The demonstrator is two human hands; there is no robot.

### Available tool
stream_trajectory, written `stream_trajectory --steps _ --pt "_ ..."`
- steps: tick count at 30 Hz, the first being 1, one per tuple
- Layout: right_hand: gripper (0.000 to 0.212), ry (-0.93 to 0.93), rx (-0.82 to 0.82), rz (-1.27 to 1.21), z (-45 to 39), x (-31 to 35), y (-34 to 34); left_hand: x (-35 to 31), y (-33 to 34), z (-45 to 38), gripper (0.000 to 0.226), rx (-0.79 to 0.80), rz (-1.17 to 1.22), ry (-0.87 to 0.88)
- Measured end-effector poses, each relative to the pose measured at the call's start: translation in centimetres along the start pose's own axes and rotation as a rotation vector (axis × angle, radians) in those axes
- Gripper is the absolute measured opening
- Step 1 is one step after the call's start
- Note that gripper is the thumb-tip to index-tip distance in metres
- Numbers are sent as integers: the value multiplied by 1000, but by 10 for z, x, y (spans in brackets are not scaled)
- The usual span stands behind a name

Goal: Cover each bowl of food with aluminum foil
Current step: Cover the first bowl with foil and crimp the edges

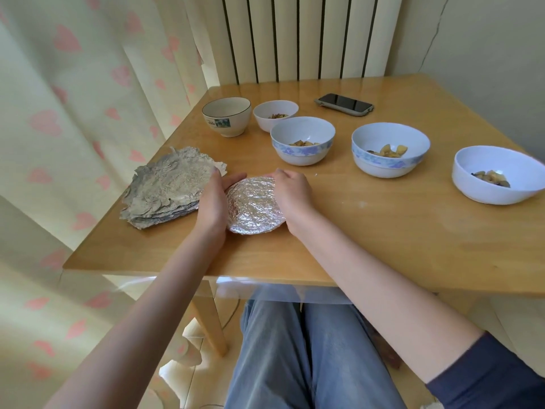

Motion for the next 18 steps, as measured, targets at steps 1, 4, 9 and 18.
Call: stream_trajectory --steps 1,4,9,18 --pt "39 9 13 -18 1 0 -2 3 0 0 64 22 49 -41" --pt "28 -32 -84 -125 11 6 -29 10 -1 5 70 69 211 -127" --pt "23 94 -54 -306 33 -14 -22 14 10 14 72 90 369 -168" --pt "59 186 -24 -188 -30 -2 -62 14 63 20 84 216 417 -199"
Point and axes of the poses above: each hand's wrist, its own z-axis away from the middle knuckle, its own y-axis out of the palm, x = y × z, the point moved 10 cm from there along -z, towards the middle knuckle, and after that the axes turned 1 degree about -z, right-handed, at the moved point
